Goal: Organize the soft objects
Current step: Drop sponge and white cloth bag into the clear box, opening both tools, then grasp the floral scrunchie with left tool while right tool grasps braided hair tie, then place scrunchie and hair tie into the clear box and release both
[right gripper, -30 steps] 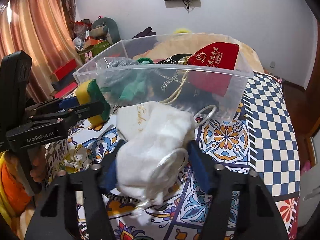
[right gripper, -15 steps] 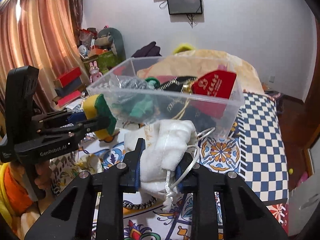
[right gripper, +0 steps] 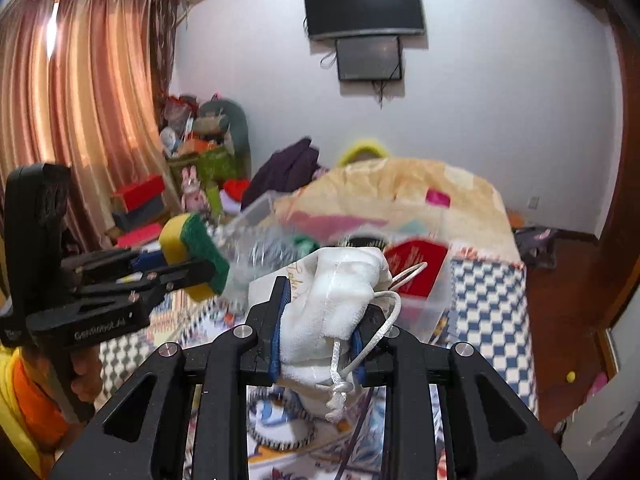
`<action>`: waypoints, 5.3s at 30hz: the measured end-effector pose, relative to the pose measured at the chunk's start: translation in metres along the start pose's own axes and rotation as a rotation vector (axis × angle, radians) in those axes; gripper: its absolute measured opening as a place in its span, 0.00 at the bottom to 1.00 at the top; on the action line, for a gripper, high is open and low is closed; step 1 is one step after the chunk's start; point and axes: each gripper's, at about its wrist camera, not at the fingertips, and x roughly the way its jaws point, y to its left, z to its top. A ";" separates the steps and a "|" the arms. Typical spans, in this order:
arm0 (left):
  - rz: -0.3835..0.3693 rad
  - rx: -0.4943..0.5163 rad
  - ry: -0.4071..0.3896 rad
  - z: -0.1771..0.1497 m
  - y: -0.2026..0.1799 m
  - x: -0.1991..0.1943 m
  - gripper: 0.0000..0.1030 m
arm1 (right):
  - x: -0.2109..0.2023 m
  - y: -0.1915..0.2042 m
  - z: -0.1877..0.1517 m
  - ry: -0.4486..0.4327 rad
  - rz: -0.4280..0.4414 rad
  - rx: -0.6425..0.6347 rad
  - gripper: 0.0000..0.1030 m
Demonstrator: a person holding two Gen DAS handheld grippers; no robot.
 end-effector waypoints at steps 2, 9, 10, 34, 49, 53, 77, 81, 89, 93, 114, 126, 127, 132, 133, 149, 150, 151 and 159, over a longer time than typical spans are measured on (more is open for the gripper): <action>0.009 0.002 -0.022 0.008 0.000 -0.002 0.34 | -0.001 -0.003 0.009 -0.029 -0.008 0.004 0.23; 0.028 0.012 -0.074 0.030 0.001 -0.001 0.34 | 0.007 -0.009 0.033 -0.081 -0.026 0.014 0.23; 0.033 0.014 -0.077 0.033 0.002 0.001 0.34 | 0.010 -0.010 0.035 -0.085 -0.030 0.016 0.23; 0.010 -0.027 0.116 0.021 0.017 0.092 0.36 | 0.082 -0.018 0.015 0.095 -0.028 0.017 0.23; 0.000 -0.045 0.064 0.022 0.020 0.065 0.66 | 0.067 -0.021 0.017 0.082 -0.050 0.007 0.57; 0.011 -0.021 0.003 0.024 0.014 0.042 0.74 | 0.046 -0.018 0.019 0.037 -0.045 -0.005 0.66; 0.033 -0.014 0.153 -0.055 0.003 -0.005 0.97 | 0.012 0.007 -0.053 0.148 0.005 0.027 0.92; 0.033 -0.046 0.209 -0.074 0.008 0.001 0.97 | 0.015 0.008 -0.072 0.201 0.035 0.050 0.92; 0.040 -0.040 0.259 -0.097 0.006 0.005 0.97 | 0.028 0.022 -0.099 0.286 0.095 0.022 0.91; 0.033 -0.037 0.267 -0.102 0.004 0.006 0.97 | 0.031 0.027 -0.103 0.290 0.096 0.001 0.75; -0.055 -0.025 0.244 -0.103 -0.002 0.008 0.18 | 0.029 0.015 -0.100 0.250 0.058 0.040 0.17; -0.016 -0.011 0.133 -0.069 0.003 -0.016 0.14 | 0.013 0.012 -0.081 0.183 0.043 0.045 0.14; -0.014 -0.008 0.123 -0.065 0.003 -0.017 0.14 | 0.011 0.012 -0.078 0.174 0.040 0.044 0.14; -0.005 0.018 0.059 -0.043 -0.001 -0.022 0.14 | 0.002 0.009 -0.062 0.124 0.022 0.032 0.14; -0.003 0.020 0.049 -0.039 -0.002 -0.022 0.14 | 0.000 0.008 -0.059 0.113 0.016 0.027 0.14; 0.070 -0.024 -0.083 0.026 0.013 0.005 0.14 | -0.003 -0.013 0.006 -0.079 -0.050 0.053 0.14; 0.077 -0.030 -0.084 0.028 0.015 0.009 0.14 | -0.001 -0.015 0.009 -0.085 -0.057 0.055 0.14; 0.086 -0.031 -0.083 0.030 0.017 0.014 0.14 | 0.000 -0.016 0.011 -0.089 -0.063 0.056 0.14; 0.157 -0.045 -0.046 0.032 0.031 0.051 0.14 | 0.024 -0.031 0.014 -0.080 -0.134 0.075 0.14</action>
